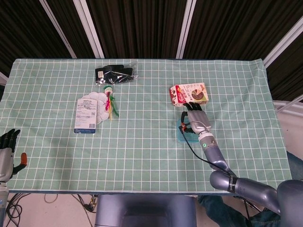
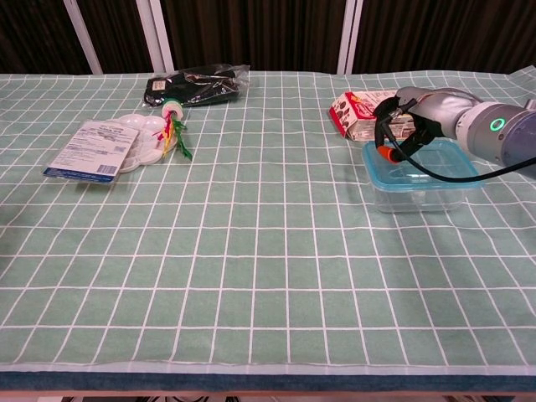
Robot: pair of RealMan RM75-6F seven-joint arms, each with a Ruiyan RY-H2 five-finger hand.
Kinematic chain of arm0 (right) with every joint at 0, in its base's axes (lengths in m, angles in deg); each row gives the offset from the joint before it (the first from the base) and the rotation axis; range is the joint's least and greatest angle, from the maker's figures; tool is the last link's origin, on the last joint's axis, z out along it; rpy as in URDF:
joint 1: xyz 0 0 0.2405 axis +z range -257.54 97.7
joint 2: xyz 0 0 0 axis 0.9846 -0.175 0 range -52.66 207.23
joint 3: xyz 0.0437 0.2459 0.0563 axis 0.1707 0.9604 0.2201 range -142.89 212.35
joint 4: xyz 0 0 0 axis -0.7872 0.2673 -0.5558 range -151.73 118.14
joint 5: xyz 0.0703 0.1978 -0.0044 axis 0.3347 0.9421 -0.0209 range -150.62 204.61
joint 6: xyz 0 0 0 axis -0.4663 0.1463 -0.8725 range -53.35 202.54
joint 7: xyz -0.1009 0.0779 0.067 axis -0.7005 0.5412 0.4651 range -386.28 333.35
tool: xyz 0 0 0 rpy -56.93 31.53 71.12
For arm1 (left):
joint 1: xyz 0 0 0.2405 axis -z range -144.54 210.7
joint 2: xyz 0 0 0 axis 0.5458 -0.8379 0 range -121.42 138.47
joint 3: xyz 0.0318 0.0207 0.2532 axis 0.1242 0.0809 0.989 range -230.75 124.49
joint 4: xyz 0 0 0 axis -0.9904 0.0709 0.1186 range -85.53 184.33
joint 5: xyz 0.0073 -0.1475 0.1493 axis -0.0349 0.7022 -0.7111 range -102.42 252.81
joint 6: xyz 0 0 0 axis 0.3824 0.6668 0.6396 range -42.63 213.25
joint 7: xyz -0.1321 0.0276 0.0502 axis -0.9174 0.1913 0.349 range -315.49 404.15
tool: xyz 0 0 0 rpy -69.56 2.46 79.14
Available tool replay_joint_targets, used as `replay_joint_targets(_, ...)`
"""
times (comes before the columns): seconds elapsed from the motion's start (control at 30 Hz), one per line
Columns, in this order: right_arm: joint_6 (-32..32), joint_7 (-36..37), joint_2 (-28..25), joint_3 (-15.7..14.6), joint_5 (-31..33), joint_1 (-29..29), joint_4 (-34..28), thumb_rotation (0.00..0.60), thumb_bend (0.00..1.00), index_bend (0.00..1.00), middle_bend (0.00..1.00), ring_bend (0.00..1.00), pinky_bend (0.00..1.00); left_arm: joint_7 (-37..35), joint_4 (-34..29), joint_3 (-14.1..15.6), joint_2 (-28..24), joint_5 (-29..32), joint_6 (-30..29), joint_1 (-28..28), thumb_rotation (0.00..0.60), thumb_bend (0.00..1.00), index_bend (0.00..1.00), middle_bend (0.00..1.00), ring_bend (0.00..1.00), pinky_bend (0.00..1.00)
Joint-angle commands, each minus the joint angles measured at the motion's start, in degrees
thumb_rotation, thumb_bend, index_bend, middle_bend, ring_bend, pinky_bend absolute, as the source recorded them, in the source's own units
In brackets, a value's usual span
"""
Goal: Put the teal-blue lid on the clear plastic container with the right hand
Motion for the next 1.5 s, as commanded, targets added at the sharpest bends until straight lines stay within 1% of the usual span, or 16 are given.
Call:
replay_joint_targets(0.03,-0.4,-0.3,0.2,-0.2,0.3,0.2,0.4,0.6,0.48,0.57,0.14,0.0,0.0,0.0,0.0,0.0,0.0,0.0,0.0,0.0,0.6,0.54,0.05,0.0,0.0,0.0)
replay_joint_targets(0.37,-2.2,-3.0,-0.1,-0.8,2.9,1.4,1.4,0.6,0.48,0.57,0.14,0.0,0.0,0.0,0.0,0.0,-0.1,0.3,0.2,0.1,0.6,0.54,0.05,0.0,0.0,0.0)
replay_joint_targets(0.6,-4.2,-5.7,-0.9,-1.4,7.0,2.6,0.9,0.6,0.48,0.57,0.14,0.0,0.0,-0.1,0.0,0.0,-0.1,0.4,0.2,0.1,0.6,0.54,0.05,0.0,0.0,0.0)
replay_joint_targets(0.83,-4.2,-7.0,-1.1,-2.0,8.7,3.3,0.4,0.6,0.48,0.57,0.14,0.0,0.0,-0.1,0.0,0.0,-0.1,0.5,0.2,0.1,0.6,0.54,0.05,0.0,0.0,0.0)
replay_joint_targets(0.93,-3.3,-6.0,-1.1,-1.2,8.2,3.3,-0.1,0.6,0.48,0.56,0.14,0.0,0.0,-0.1,0.1,0.0,-0.1,0.4,0.2,0.1,0.6,0.54,0.05,0.0,0.0,0.0)
replay_joint_targets(0.97,-2.4,-5.4,-1.2,-0.7,7.5,3.2,-0.2,0.6,0.48,0.54,0.14,0.0,0.0,-0.2,0.1,-0.1,-0.1,0.5,0.2,0.1,0.6,0.54,0.05,0.0,0.0,0.0)
replay_joint_targets(1.03,0.3,-3.7,-1.3,0.5,5.0,2.8,-0.6,0.6,0.48,0.43,0.14,0.0,0.0,-0.3,0.1,-0.1,-0.1,0.4,0.2,0.1,0.6,0.54,0.05,0.0,0.0,0.0)
replay_joint_targets(1.1,3.9,-3.0,-2.1,1.1,1.8,2.1,-1.3,0.6,0.48,0.27,0.13,0.0,0.0,-0.3,0.1,0.0,-0.1,0.3,0.2,0.1,0.6,0.54,0.05,0.0,0.0,0.0)
replay_joint_targets(1.13,5.3,-2.8,-2.5,1.4,0.9,1.9,-1.6,0.6,0.48,0.22,0.12,0.0,0.0,-0.2,0.1,0.0,-0.1,0.2,0.2,0.1,0.6,0.54,0.05,0.0,0.0,0.0)
replay_joint_targets(1.17,7.0,-2.6,-3.1,1.6,-0.1,1.4,-2.5,0.6,0.48,0.15,0.1,0.0,0.0,-0.2,0.1,0.1,-0.1,0.1,0.1,0.1,0.6,0.54,0.05,0.0,0.0,0.0)
replay_joint_targets(1.23,9.5,-1.7,-5.2,2.6,-1.0,0.1,-5.4,0.6,0.48,0.09,0.08,0.0,0.0,-0.1,0.1,0.1,0.0,0.0,0.1,0.1,0.6,0.54,0.05,0.0,0.0,0.0)
replay_joint_targets(1.33,11.9,-1.2,-9.2,3.2,-1.6,-1.9,-11.0,0.6,0.47,0.05,0.03,0.0,0.0,-0.1,0.2,0.2,0.1,0.0,0.0,0.1,0.6,0.54,0.05,0.0,0.0,0.0)
replay_joint_targets(1.43,14.6,-2.9,-13.3,2.4,-2.4,-4.1,-16.3,0.6,0.47,0.01,0.0,0.0,0.0,0.0,0.2,0.2,0.1,-0.1,-0.2,0.1,0.6,0.54,0.05,0.0,0.0,0.0)
replay_joint_targets(1.5,17.0,-4.2,-17.4,1.0,-3.3,-6.6,-22.2,0.6,0.47,0.01,0.0,0.0,0.0,0.1,0.3,0.2,0.2,-0.2,-0.3,0.1,0.6,0.54,0.05,0.0,0.0,0.0)
